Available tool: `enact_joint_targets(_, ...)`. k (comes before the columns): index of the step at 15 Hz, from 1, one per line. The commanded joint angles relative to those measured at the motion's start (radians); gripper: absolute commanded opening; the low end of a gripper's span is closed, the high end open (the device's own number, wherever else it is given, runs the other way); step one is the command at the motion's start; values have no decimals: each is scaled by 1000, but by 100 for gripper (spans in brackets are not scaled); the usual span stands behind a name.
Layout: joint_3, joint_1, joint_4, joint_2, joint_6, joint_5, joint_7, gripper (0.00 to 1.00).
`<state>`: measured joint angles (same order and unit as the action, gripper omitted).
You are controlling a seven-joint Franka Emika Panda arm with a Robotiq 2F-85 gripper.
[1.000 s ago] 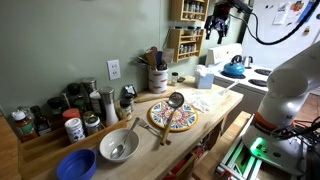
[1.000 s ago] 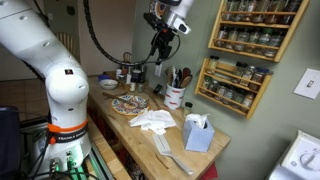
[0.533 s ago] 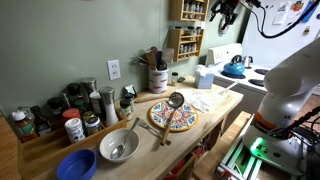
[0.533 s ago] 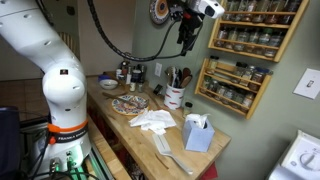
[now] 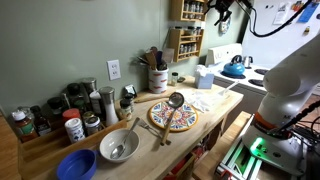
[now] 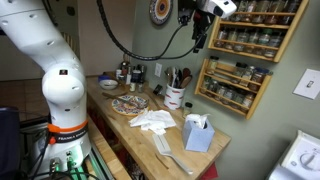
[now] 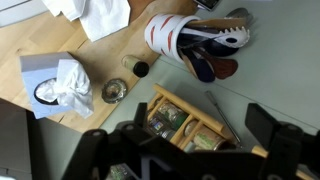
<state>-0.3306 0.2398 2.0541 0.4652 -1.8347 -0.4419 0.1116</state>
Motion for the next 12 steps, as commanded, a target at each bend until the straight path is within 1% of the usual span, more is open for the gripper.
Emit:
enact_joint_targets(1, 4, 8, -7, -4, 6, -4, -2, 100)
enact_joint_targets(2, 10, 8, -17, -30, -55, -26, 19, 100)
enact_joint_targets(4, 7, 3, -59, -77, -142, -75, 67, 100)
enact_joint_targets(8, 12, 7, -108, -150, -376, -124, 156, 100)
enact_joint_targets(12, 9, -2, -142, -199, -523, -181, 227, 100)
